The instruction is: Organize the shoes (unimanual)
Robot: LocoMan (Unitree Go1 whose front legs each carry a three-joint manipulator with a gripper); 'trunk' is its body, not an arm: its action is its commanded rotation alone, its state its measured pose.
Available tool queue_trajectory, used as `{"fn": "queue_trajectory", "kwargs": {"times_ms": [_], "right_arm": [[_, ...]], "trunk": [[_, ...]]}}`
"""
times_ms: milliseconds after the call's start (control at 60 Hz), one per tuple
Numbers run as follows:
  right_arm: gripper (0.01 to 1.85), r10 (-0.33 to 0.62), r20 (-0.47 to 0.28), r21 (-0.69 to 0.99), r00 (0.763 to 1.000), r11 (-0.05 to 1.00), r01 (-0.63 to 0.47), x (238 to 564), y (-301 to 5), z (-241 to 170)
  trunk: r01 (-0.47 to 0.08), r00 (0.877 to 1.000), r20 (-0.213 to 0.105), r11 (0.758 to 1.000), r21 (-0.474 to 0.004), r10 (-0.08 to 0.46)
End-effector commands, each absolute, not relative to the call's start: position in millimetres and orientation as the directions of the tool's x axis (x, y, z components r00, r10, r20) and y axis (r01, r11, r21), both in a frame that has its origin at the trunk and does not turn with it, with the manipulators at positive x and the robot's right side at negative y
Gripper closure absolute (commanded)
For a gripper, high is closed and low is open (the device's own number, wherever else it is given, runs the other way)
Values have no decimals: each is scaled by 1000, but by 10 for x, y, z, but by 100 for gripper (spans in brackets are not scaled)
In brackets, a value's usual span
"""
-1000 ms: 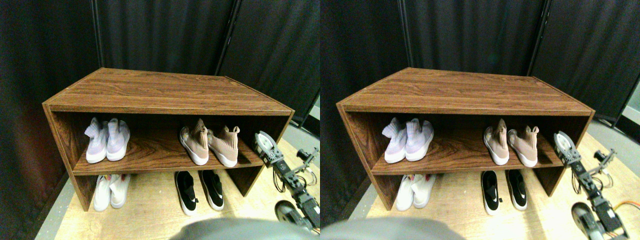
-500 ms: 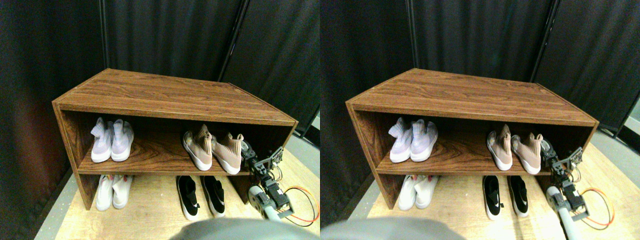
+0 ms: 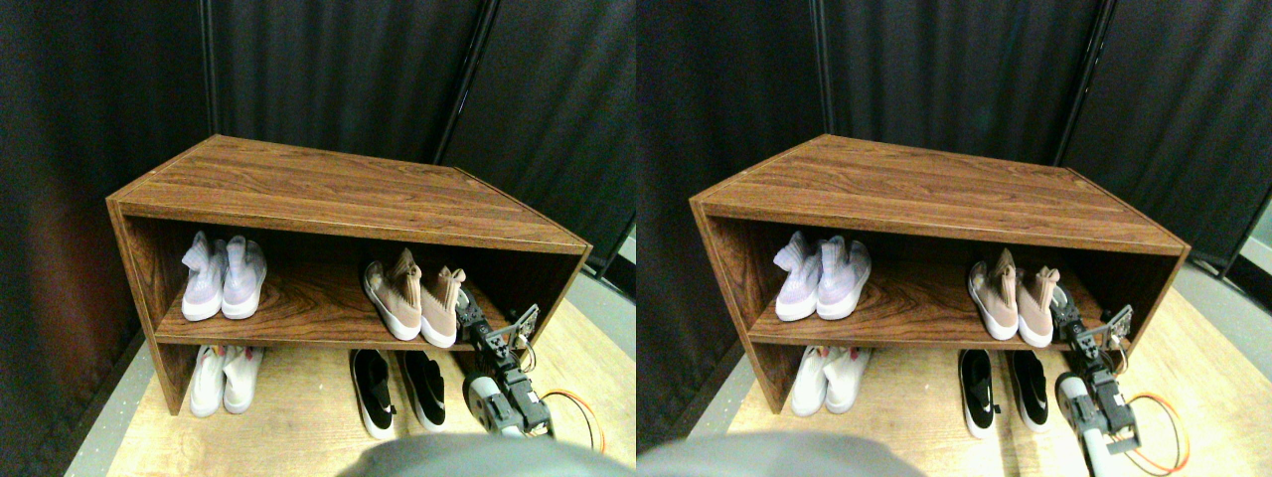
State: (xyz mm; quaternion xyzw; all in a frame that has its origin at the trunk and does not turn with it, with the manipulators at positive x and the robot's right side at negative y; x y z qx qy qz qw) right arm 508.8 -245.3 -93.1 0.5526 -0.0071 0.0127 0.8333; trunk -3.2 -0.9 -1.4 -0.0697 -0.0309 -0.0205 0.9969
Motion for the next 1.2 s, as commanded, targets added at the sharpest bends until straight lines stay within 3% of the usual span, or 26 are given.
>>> {"fn": "queue_trajectory", "kwargs": {"times_ms": [17,467,517,583,733,867,1000,1200], "right_arm": [[180,-6,48,926,999,375,-42,5080,-2386,-873],[180,-38,90,894,995,443,-64,5011,-2563,-819],[180,-31,112,869,993,487,-83,4967,-2593,-769],[180,51,160,861,986,480,-164,4885,-2640,-680],[180,84,262,782,961,565,-263,4535,-2645,-446],[180,181,285,804,941,489,-338,4241,-2694,-348],[180,223,331,777,917,487,-399,3987,-2755,-376],[180,250,293,824,923,425,-376,3789,-2770,-543]], "trunk": [[25,999,44,989,-145,-18],[37,999,44,990,-133,-31],[40,998,43,991,-130,-34],[44,998,42,991,-126,-39],[53,998,40,991,-119,-48],[54,998,34,992,-117,-51],[56,998,25,992,-114,-53],[56,998,5,992,-113,-56]]}}
